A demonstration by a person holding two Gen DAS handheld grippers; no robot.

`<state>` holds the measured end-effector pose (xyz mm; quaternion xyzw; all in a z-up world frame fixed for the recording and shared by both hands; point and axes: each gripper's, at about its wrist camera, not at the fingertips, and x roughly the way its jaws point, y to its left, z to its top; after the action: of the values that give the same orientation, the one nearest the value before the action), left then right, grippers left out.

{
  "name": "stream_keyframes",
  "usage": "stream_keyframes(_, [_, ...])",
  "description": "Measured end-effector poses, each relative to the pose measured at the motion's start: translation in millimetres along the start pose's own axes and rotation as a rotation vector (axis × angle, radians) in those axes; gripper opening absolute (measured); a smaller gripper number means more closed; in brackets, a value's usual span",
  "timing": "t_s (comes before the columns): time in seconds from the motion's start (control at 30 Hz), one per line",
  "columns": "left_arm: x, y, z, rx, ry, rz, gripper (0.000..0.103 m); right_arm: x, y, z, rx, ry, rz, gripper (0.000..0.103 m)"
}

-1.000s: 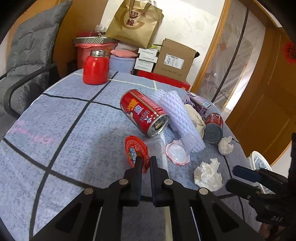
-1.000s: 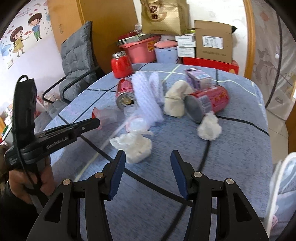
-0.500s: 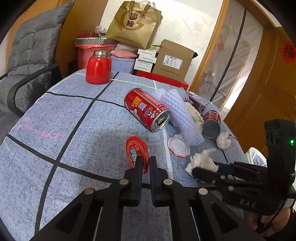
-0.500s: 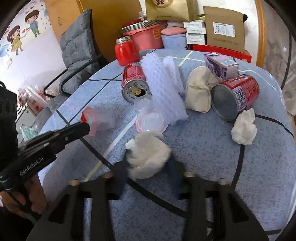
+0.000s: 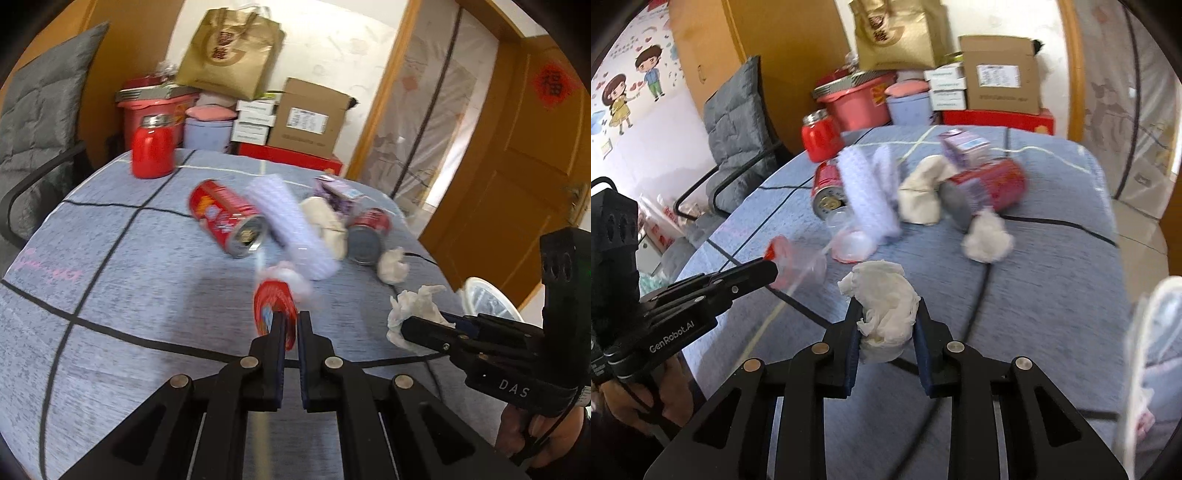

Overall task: Collect trash
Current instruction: 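Carry the lid and tissue over the bin and release them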

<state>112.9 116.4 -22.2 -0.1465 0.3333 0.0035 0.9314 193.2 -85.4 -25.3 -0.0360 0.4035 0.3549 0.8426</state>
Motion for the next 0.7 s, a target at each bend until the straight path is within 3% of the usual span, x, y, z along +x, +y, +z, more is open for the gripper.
stream_keyframes(0.33, [7.9, -61.7, -4.1, 0.081, 0.015, -0.076, 0.004, -56.3, -46.3, -22.0, 0.079, -0.058, -0.087, 0.027])
stream_keyframes(0.47, [0.4, -72.2, -4.7, 0.130, -0.024, -0.020, 0.004, -67.6, -55.5, -29.0, 0.097, -0.071, -0.092, 0.027])
stream_keyframes(0.7, [-3.1, -80.3, -0.1, 0.140, -0.017, -0.036, 0.003, -78.4, -64.4, -36.5, 0.116, -0.090, -0.086, 0.027])
